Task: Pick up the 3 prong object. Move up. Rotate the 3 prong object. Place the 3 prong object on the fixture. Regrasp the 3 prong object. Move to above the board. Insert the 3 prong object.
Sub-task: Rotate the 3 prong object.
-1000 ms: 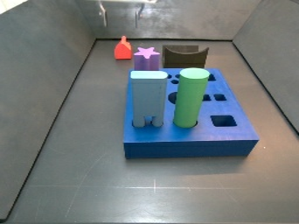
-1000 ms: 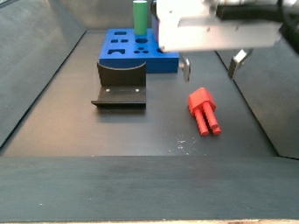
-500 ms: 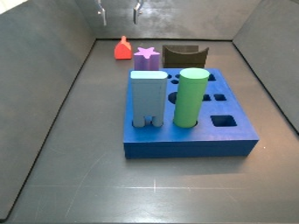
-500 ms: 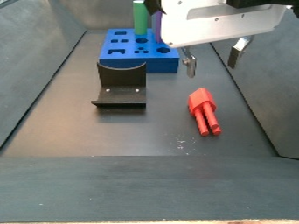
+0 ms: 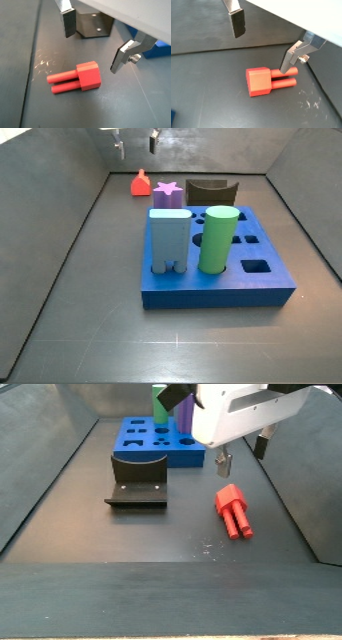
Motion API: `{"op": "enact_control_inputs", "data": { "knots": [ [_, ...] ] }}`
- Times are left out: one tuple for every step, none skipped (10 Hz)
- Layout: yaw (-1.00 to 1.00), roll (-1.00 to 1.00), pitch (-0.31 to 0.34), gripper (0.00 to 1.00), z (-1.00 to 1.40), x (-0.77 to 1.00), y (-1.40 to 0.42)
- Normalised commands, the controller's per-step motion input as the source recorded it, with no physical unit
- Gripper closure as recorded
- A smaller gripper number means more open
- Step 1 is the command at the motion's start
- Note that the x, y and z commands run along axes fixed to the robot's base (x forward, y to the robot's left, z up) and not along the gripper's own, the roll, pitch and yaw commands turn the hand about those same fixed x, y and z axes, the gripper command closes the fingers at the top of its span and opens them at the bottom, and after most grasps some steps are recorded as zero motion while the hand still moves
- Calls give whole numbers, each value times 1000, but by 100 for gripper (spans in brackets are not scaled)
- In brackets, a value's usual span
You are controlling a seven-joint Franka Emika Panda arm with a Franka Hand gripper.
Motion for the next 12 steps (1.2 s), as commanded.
{"op": "enact_control_inputs", "data": {
  "knots": [
    [1000, 3, -1, 0, -38, 28, 8],
    [1000, 3, -1, 0, -38, 29, 8],
    [1000, 3, -1, 0, -37, 29, 8],
    [1000, 3, -1, 0, -37, 29, 7],
    [1000, 3, -1, 0, -37, 29, 7],
    [1000, 3, -1, 0, -37, 29, 7],
    [1000, 3, -1, 0, -37, 29, 7],
    [1000, 3, -1, 0, -37, 29, 7],
    [1000, 3, -1, 0, -37, 29, 7],
    [1000, 4, -1, 0, -36, 29, 6],
    [1000, 4, -1, 0, -36, 29, 6],
    [1000, 4, -1, 0, -36, 29, 6]
  ]
}}
